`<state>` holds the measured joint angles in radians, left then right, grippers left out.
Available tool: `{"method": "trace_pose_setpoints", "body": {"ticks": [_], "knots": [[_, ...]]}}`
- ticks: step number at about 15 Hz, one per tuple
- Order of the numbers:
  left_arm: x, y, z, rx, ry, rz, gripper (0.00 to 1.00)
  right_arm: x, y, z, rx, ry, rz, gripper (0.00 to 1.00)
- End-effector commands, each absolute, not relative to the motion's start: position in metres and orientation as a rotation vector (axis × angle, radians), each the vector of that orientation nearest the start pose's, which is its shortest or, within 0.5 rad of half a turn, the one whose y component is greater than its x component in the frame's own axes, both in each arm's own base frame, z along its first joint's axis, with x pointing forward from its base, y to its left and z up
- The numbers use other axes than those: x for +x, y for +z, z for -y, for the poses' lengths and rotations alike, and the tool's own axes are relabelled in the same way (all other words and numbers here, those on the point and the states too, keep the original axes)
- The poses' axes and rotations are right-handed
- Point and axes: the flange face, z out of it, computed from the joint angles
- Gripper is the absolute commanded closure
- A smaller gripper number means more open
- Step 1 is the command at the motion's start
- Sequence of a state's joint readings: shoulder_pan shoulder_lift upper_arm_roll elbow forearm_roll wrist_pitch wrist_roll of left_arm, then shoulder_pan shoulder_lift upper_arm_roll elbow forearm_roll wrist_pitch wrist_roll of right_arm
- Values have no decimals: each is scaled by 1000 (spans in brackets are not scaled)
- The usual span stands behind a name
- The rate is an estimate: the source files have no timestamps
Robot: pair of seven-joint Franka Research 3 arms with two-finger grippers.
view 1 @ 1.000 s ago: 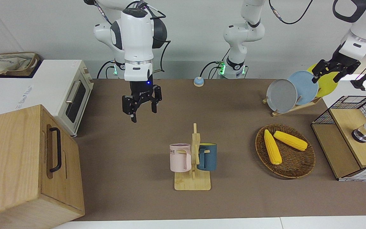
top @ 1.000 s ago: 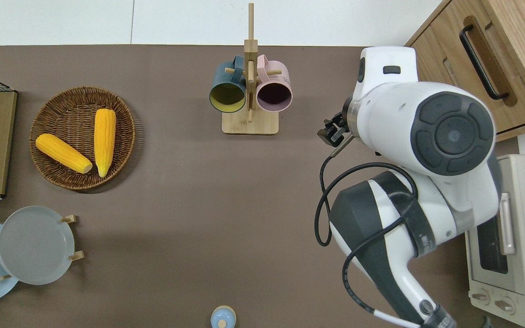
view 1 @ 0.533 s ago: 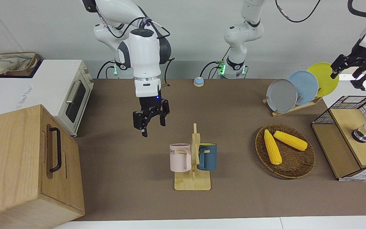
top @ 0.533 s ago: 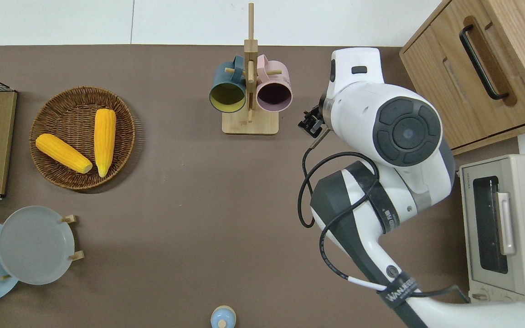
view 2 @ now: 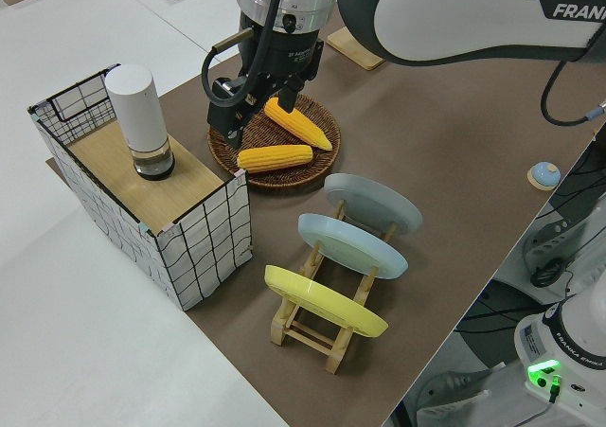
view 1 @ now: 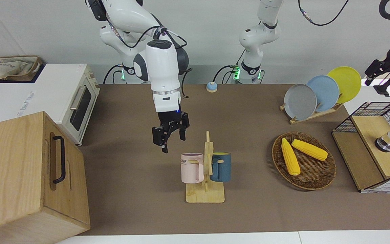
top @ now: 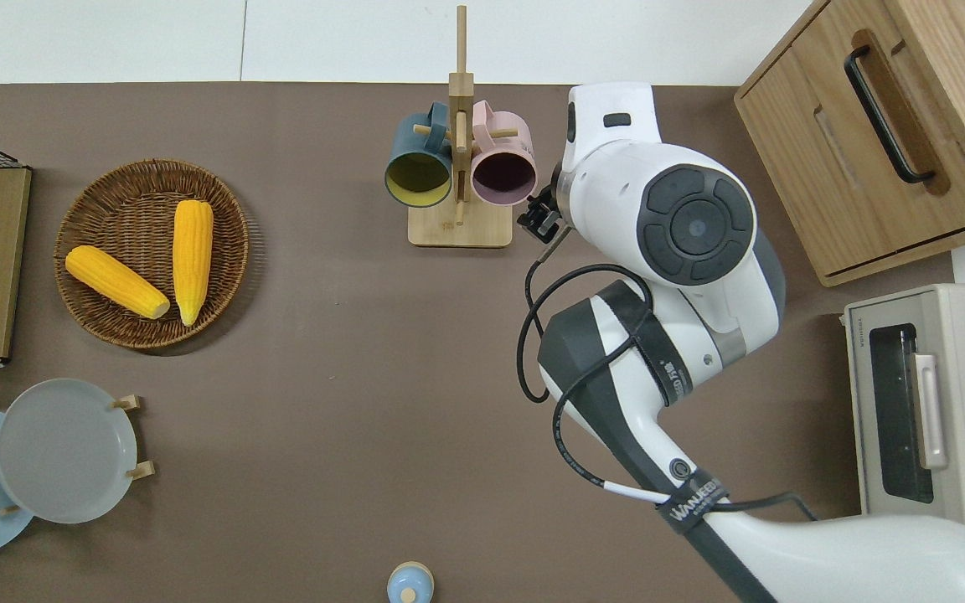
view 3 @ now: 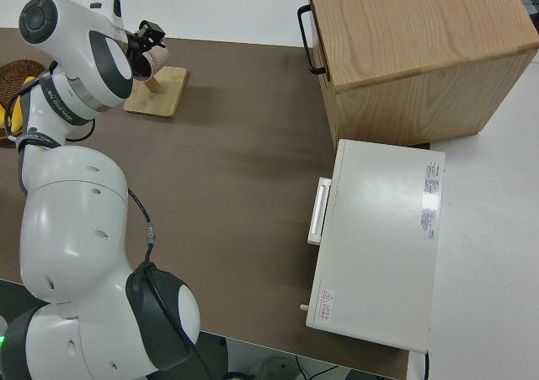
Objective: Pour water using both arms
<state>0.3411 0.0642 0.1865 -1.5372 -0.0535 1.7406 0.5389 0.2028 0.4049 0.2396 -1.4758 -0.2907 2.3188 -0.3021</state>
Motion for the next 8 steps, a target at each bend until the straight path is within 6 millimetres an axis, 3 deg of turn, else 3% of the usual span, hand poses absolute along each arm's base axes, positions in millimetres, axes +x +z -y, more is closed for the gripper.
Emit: {"method": "trace_pose_setpoints", "body": {"ticks": [1,8], "knots": [[516,619,-311,-3089,-274,-29,15,676,490,-284,-2889,-767,1329,26],[516,608,-354,-3090,-530,-18,11,689,469,-289,-2864,-823,1311,38]]}}
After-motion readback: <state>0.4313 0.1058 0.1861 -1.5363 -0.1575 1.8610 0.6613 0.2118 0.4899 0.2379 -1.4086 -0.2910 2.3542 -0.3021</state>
